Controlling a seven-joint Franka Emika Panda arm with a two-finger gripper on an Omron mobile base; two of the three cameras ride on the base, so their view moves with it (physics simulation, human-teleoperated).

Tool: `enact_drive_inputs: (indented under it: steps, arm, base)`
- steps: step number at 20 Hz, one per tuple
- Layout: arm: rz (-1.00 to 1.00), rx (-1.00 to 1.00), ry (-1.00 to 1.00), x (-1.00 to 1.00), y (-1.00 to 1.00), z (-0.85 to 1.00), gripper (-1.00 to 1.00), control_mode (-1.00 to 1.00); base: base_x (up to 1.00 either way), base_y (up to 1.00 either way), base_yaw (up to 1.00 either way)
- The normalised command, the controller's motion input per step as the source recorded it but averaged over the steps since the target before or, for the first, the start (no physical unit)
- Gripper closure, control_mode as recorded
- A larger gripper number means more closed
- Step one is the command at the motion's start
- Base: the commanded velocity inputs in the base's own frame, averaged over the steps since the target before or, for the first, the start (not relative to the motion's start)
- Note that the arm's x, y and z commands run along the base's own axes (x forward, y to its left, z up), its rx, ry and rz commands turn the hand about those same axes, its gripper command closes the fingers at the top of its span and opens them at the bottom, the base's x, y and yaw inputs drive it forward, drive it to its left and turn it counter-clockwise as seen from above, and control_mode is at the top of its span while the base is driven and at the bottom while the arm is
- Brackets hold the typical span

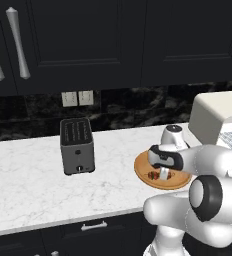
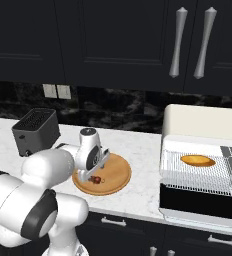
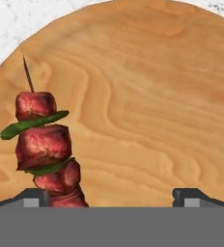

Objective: Pick up the kebab skewer and baguette bread, and place them inside the toaster oven. Close the toaster oven door and start by setting the timer.

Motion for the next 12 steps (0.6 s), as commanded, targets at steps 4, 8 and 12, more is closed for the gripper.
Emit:
enact_drive_inputs:
  steps: [4,8,12]
  arm:
    - [-0.02,0.0,0.06,-0.09,0.21,-0.05,-1.0,-1.0]
    - [-0.03,0.01,0.13,-0.17,0.19,-0.03,-1.0,-1.0]
    - [-0.04,0.02,0.03,-0.24,0.08,-0.24,-1.0,-1.0]
  base:
    - [0.0,0.0,0.0]
    - [0.0,0.0,0.0]
    - [0.0,0.0,0.0]
